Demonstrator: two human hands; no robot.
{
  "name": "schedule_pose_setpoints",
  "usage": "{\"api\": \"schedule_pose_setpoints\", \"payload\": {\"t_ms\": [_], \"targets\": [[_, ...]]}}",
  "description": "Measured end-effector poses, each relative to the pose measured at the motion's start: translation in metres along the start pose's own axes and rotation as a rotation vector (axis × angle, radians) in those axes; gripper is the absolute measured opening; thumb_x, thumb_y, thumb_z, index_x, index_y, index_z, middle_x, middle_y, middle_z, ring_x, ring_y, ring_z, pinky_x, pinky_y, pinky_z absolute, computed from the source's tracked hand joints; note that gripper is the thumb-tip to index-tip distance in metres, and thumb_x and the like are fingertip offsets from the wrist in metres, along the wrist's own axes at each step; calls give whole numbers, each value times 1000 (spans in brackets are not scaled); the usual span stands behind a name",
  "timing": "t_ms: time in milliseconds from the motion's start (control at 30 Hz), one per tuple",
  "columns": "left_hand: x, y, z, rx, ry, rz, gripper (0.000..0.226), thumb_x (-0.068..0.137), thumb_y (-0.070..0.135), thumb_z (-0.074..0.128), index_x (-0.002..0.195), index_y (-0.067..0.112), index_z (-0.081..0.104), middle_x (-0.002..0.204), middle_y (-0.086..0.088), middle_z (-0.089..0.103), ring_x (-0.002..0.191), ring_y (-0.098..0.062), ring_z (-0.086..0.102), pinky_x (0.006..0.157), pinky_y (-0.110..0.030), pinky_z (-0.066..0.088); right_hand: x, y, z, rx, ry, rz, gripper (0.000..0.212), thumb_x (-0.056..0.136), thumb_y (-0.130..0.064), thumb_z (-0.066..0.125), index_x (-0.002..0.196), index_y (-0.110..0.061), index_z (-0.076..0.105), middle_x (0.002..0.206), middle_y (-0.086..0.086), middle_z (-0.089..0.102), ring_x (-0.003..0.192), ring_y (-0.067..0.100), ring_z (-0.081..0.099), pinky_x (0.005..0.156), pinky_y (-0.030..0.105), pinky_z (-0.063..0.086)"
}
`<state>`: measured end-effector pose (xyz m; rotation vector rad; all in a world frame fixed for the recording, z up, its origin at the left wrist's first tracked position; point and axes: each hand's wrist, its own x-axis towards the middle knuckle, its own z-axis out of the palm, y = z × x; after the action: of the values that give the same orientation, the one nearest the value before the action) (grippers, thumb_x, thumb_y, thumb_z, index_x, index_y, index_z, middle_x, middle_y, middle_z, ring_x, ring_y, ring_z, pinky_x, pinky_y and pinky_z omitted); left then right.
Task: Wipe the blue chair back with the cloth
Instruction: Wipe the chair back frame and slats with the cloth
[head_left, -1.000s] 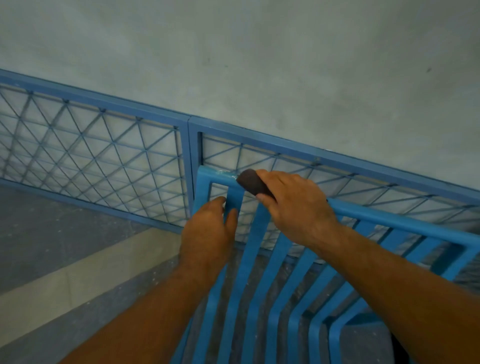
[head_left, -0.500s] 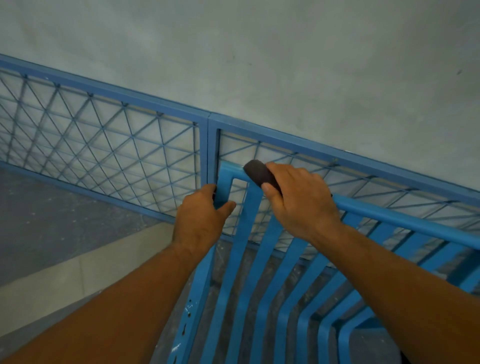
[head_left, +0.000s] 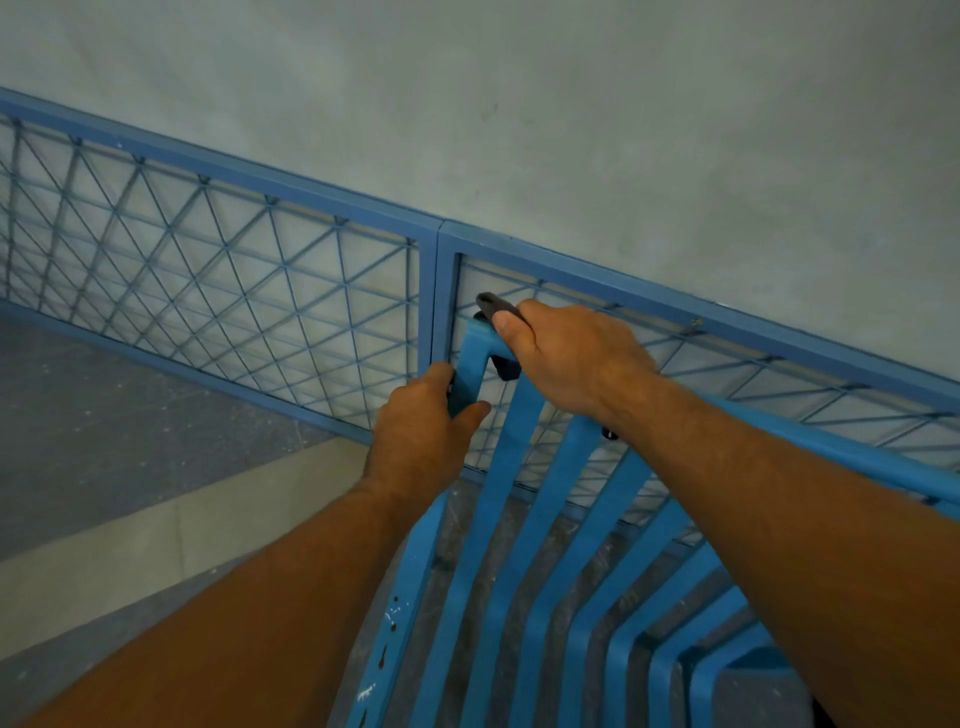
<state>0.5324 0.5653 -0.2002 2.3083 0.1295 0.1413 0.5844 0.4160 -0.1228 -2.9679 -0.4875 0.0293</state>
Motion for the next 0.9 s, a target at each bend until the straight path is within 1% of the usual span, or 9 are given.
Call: {"api": "schedule_pose_setpoints", "payload": {"t_ms": [100, 200, 300, 400, 533, 600, 667, 800, 900], "targets": [[0, -3, -1, 7, -6, 19, 27, 83, 43, 67, 94, 22, 54, 80, 6, 61, 68, -10, 57, 54, -19, 41, -19, 3, 5, -34, 106, -101, 40, 101, -52, 27, 122, -26, 48, 94, -5, 58, 80, 20, 55, 67, 35, 39], [0, -3, -3, -1, -16, 30, 27, 83, 42, 67, 91, 21, 53, 76, 7, 58, 62, -6, 52, 48, -12, 32, -37, 16, 11, -10, 152, -155, 45, 100, -41, 44, 141, -23, 41, 128, -1, 59, 105, 25, 56, 84, 41, 43], [1, -1, -4, -4, -21, 30, 27, 82, 43, 67, 90, 21, 53, 75, 7, 57, 63, -8, 53, 48, -12, 30, -52, 27, 10, 62, 180, -126, 47, 96, -29, 56, 141, -21, 44, 133, 0, 58, 111, 27, 55, 93, 44, 42], [1, 0, -4, 4, -22, 30, 27, 83, 42, 67, 88, 22, 51, 74, 8, 57, 63, -9, 53, 48, -14, 32, -56, 33, 6, 69, 155, -83, 45, 97, -37, 52, 140, -27, 44, 130, -3, 59, 108, 24, 56, 90, 40, 43], [1, -1, -3, -1, -17, 14, 28, 83, 42, 68, 94, 20, 55, 79, 6, 60, 69, -13, 58, 57, -22, 43, -32, 27, -7, -13, -28, 80, 45, 96, -62, 22, 110, -33, 53, 92, -4, 64, 80, 21, 59, 71, 39, 50], [1, -1, 0, -11, -6, 13, 27, 83, 41, 67, 95, 20, 55, 80, 7, 61, 70, -13, 59, 56, -21, 42, -13, 17, -8, 31, -60, 128, 53, 95, -64, 13, 82, -31, 53, 79, -2, 61, 74, 23, 59, 71, 42, 50], [0, -2, 2, -5, 10, 20, 26, 84, 40, 67, 96, 20, 54, 81, 6, 61, 71, -13, 59, 54, -20, 42, 0, 2, -3, 23, -13, 115, 56, 97, -60, 11, 77, -29, 52, 78, 0, 60, 73, 25, 58, 71, 42, 49], [1, -4, 3, -10, 6, 37, 28, 84, 40, 66, 98, 19, 54, 86, 2, 65, 73, -16, 62, 63, -34, 55, -7, -16, 10, -49, 141, -9, 45, 102, -51, 21, 120, -25, 53, 96, 0, 63, 80, 23, 57, 66, 36, 41], [1, -6, 3, -23, 2, 38, 27, 83, 41, 66, 95, 20, 54, 84, 1, 66, 71, -15, 61, 60, -32, 53, -25, 0, 12, 22, 137, -168, 44, 102, -39, 36, 143, -25, 40, 127, -1, 59, 105, 25, 57, 83, 41, 44]]}}
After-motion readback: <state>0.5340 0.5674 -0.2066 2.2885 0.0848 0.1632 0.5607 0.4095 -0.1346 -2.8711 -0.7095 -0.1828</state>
